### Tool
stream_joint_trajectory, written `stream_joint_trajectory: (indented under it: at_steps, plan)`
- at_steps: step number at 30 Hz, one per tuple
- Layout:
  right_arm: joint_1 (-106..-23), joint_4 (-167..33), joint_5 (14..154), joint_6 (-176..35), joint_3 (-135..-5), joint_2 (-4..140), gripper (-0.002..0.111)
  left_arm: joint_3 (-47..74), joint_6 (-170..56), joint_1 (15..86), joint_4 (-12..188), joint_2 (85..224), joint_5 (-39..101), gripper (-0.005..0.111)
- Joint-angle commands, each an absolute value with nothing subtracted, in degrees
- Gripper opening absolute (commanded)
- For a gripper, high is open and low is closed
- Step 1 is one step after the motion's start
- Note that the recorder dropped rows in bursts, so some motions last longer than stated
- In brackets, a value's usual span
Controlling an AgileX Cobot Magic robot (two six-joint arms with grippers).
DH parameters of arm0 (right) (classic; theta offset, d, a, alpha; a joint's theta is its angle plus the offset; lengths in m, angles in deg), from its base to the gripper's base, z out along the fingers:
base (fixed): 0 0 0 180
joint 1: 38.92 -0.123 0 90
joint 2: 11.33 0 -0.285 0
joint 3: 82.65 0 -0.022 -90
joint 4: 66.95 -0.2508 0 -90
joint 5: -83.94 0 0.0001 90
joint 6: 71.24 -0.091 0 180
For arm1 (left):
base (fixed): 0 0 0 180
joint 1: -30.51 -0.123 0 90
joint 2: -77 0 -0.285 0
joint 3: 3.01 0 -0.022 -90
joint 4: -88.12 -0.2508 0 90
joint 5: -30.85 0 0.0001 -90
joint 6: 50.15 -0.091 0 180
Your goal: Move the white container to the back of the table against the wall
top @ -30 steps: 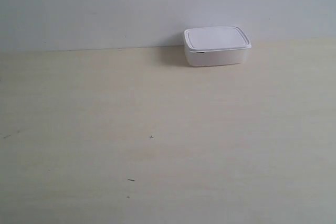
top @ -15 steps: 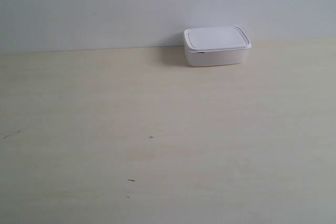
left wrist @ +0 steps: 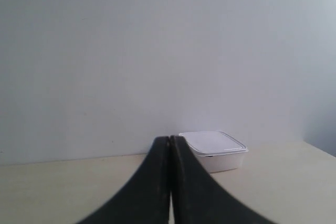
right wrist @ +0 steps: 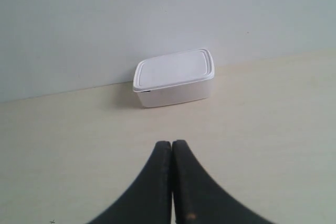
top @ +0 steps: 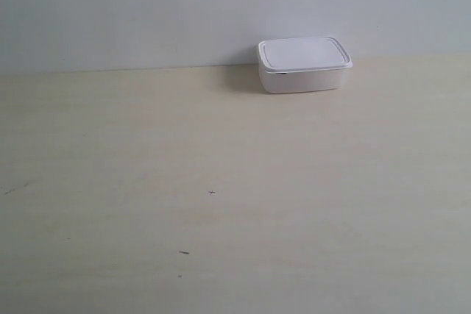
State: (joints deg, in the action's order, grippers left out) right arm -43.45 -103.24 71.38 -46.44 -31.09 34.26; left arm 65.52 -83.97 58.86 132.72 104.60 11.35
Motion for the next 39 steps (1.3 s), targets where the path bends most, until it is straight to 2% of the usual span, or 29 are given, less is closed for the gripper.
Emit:
stream_joint_trajectory:
  at_steps: [1, 17, 24, 30, 32, 39]
  plan:
    - [-43.13, -103.5, 71.62, -46.43, -30.98, 34.36, 0.0, 65.85, -84.33, 59.15, 132.91, 104.09, 11.87, 0.0]
    - [-43.13, -102.34, 71.97, -46.43, -30.85, 30.48, 0.0, 66.21, -84.33, 59.15, 134.15, 104.09, 11.87, 0.0]
    - [-43.13, -99.78, 73.32, -46.43, -28.41, 21.17, 0.0, 66.21, -84.33, 59.15, 134.15, 104.09, 12.33, 0.0]
    - [-43.13, -93.15, 73.32, -46.43, -20.56, 9.54, 0.0, 66.21, -84.33, 58.76, 134.15, 103.14, 12.33, 0.0]
    - [-43.13, -90.15, 73.22, -46.43, -19.04, 6.02, 0.0, 66.21, -84.33, 57.39, 134.15, 102.08, 12.45, 0.0]
    - [-43.13, -86.25, 73.33, -46.43, -11.45, -3.54, 0.0, 66.21, -84.33, 44.28, 134.15, 94.33, 12.52, 0.0]
